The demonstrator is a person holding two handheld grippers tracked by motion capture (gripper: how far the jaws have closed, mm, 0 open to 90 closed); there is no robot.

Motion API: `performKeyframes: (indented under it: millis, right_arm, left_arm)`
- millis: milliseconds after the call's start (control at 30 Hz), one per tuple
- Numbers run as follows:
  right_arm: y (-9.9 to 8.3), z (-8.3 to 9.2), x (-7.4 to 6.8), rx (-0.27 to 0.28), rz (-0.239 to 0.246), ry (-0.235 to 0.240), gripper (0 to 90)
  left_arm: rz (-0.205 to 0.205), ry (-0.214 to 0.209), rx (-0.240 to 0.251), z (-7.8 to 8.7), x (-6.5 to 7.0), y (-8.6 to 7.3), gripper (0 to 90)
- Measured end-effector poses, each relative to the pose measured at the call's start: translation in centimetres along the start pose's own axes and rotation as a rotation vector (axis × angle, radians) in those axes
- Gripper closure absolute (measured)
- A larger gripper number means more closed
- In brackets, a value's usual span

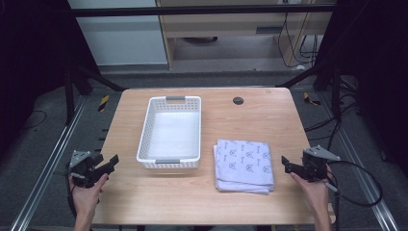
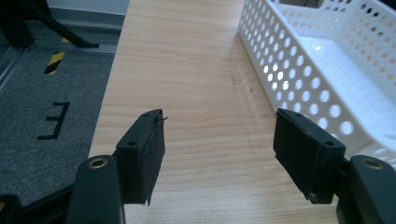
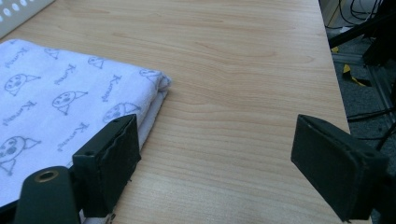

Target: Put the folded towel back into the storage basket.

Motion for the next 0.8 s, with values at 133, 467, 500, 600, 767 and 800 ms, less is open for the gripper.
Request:
performKeyframes:
  millis: [133, 467, 500, 600, 767, 800]
  right_arm:
    - [0.1, 0.4, 0.1, 0.016, -0.014, 0.008, 17.4]
    - [1.2, 1.7, 0.1, 0.070, -0.017, 0.020, 19.1]
    - [1.2, 1.9, 0.1, 0.077, -0.019, 0.020, 19.3]
    - [1.5, 2.5, 0.4, 0.101, -0.042, 0.023, 19.3]
    - [1.9, 3.2, 0.7, 0.126, -0.056, 0.035, 19.3]
    - [2.0, 3.3, 0.7, 0.128, -0.056, 0.039, 19.4]
  left_arm:
    - [-0.027, -0.011, 0.014, 0.6, 1.0, 0.2, 36.2]
    - [-0.084, -0.092, 0.022, 1.7, 4.4, 0.3, 38.8]
    - [-0.088, -0.098, 0.022, 1.7, 4.7, 0.3, 38.9]
    - [-0.111, -0.115, 0.021, 1.9, 6.0, 0.3, 38.9]
    - [-0.129, -0.140, 0.023, 2.4, 7.5, 0.4, 39.0]
    - [-0.134, -0.145, 0.027, 2.5, 7.8, 0.4, 38.9]
Point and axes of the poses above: each handheld gripper's, and its own axes: z roughly backward along the jaws, y roughly out of its top, x roughly to its right, the point moved 3 cm from there along -z, roughly forward along the jaws, and after that the axes turned 15 degrees about z, right-handed, at the moved point
